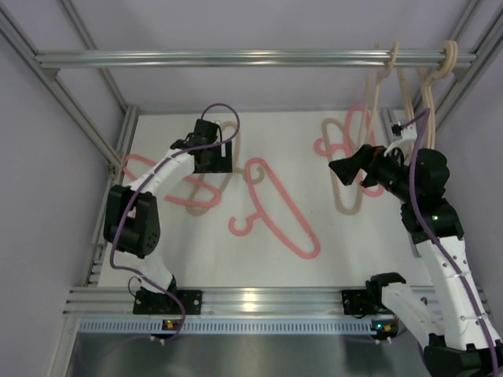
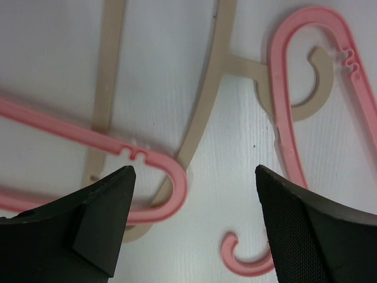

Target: Organize the hangers

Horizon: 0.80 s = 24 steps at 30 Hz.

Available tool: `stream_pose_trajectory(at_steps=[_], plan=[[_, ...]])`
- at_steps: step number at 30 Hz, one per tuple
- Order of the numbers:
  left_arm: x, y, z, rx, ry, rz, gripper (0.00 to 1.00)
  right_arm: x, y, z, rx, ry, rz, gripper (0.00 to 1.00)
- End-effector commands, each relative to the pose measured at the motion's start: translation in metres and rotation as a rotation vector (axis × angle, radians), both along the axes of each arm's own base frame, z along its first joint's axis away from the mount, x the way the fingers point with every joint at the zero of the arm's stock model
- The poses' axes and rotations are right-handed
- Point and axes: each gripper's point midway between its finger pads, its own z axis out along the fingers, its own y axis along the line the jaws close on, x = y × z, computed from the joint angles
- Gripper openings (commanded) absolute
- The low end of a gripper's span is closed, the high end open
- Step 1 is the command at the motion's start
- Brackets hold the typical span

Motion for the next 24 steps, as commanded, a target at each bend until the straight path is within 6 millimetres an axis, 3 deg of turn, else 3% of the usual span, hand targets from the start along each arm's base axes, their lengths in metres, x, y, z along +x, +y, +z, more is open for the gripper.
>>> stream_pose_trajectory(at_steps=[1,2,4,5,13,24], plan=[[0.024,-0.006,-0.006,0.045,0.005,-0.063,0.86,-0.009,0.015,-0.005,0.0,-0.013,0.073,0.99],[0.028,-0.008,-0.023,0.06,0.044,-0.076,0.83,-0.009,0.017,-0.008,-0.003,-0.009,0.078,0.99],[0.039,-0.013,-0.025,0.082,0.048,-0.104,0.82,-0.01,0.019,-0.015,-0.016,-0.002,0.088,1.0],[0.038,-0.014,-0.038,0.102,0.084,-0.113,0.82,-0.01,0.019,-0.017,-0.019,0.001,0.087,0.99],[0.059,-0.023,-0.054,0.162,0.092,-0.136,0.61,-0.006,0.021,-0.031,-0.034,0.037,0.092,0.99],[0.048,-0.028,-0.083,0.23,0.161,-0.168,0.56,-0.005,0.023,-0.035,-0.037,0.047,0.093,0.99]])
